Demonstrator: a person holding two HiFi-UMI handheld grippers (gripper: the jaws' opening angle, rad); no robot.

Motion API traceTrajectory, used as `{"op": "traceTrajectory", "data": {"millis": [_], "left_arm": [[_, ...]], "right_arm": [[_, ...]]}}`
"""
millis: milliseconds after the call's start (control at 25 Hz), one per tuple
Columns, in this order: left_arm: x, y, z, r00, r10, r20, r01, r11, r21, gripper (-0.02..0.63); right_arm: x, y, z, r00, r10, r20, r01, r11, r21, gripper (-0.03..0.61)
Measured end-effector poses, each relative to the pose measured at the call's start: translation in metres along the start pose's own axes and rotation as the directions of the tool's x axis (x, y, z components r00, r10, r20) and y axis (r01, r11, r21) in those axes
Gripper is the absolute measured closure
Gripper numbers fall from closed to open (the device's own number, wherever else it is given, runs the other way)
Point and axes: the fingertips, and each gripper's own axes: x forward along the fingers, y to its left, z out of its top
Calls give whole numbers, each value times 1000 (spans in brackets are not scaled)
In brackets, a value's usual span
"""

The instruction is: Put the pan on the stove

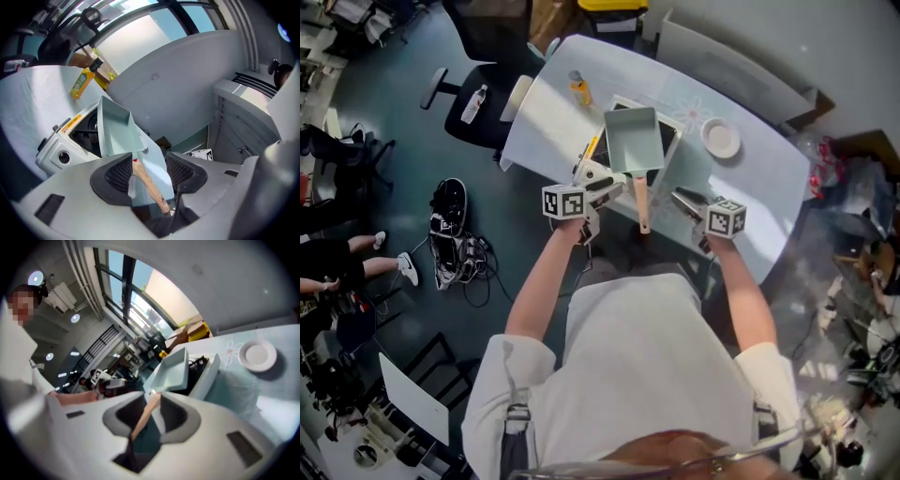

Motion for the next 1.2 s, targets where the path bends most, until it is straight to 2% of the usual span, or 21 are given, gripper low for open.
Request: {"op": "traceTrajectory", "data": {"millis": [200, 440, 600, 880, 1080, 1200], "left_arm": [[-25, -10, 14, 999, 44, 17, -46, 990, 130, 441], [-49, -30, 24, 999, 33, 28, -38, 979, 202, 529], [-62, -40, 29, 999, 34, 41, -43, 969, 245, 558], [-82, -70, 28, 998, -9, 55, -9, 952, 307, 584], [-97, -88, 19, 999, -24, 22, 13, 917, 398, 584], [-106, -95, 12, 999, -38, 2, 33, 904, 426, 584]], "right_arm": [[-17, 21, 19, 990, -70, 126, 76, 996, -49, 512], [-35, 54, 25, 967, -119, 224, 136, 989, -65, 529], [-42, 67, 22, 950, -149, 273, 175, 982, -75, 534], [-50, 106, 17, 926, -188, 327, 240, 963, -127, 541], [-51, 135, 8, 902, -217, 374, 299, 938, -177, 541], [-51, 149, -3, 890, -230, 393, 320, 930, -181, 542]]}}
